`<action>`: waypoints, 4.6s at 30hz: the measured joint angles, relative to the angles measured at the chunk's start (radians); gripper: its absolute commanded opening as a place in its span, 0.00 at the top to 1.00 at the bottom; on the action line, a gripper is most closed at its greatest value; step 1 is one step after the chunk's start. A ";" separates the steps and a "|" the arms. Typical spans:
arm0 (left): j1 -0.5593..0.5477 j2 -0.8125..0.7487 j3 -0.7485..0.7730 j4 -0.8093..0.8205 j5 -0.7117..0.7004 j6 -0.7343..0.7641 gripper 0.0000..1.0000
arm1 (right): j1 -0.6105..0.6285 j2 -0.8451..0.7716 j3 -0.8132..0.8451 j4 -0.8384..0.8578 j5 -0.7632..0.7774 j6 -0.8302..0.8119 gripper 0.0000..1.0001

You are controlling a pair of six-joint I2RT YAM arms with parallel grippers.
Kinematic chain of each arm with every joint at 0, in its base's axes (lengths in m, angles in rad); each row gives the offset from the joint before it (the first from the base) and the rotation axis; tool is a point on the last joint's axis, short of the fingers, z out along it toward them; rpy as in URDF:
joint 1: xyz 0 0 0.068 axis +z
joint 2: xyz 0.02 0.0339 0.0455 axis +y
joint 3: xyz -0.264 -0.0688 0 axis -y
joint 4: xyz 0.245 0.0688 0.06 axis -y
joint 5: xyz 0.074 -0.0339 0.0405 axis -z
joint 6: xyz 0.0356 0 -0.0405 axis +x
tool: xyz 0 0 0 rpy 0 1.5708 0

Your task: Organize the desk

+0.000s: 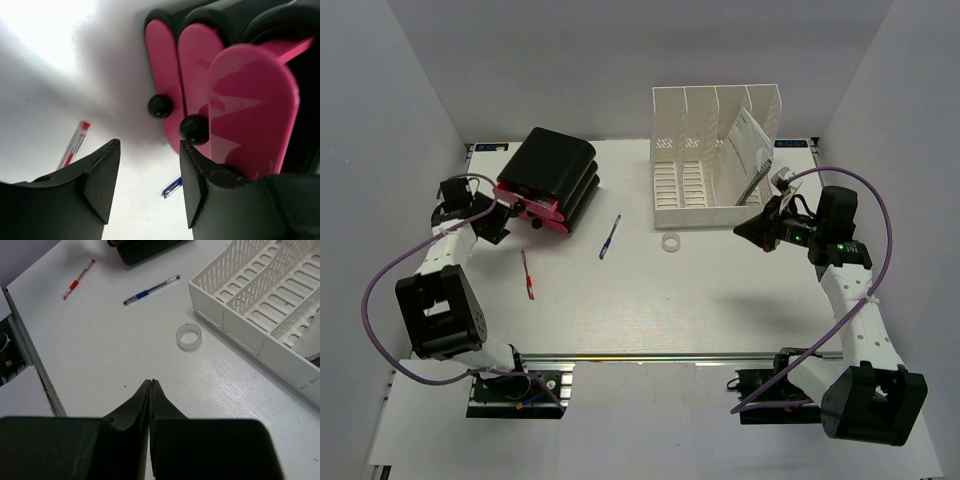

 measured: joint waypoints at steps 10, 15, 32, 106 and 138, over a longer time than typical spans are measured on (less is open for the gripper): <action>0.000 0.055 0.020 0.124 0.068 0.007 0.38 | 0.000 0.000 0.000 0.000 0.006 -0.004 0.98; 0.000 0.094 0.027 0.164 0.090 0.008 0.36 | 0.000 0.000 0.000 0.000 0.014 -0.008 0.98; 0.001 0.167 0.084 0.198 0.147 0.014 0.26 | 0.000 0.008 0.000 -0.002 0.022 -0.021 0.99; 0.003 0.166 -0.254 0.814 0.353 -0.141 0.63 | 0.000 0.045 0.000 -0.019 0.030 -0.045 0.99; 0.045 -0.059 -0.397 0.599 0.294 -0.027 0.28 | 0.000 0.045 0.000 -0.019 0.037 -0.049 0.99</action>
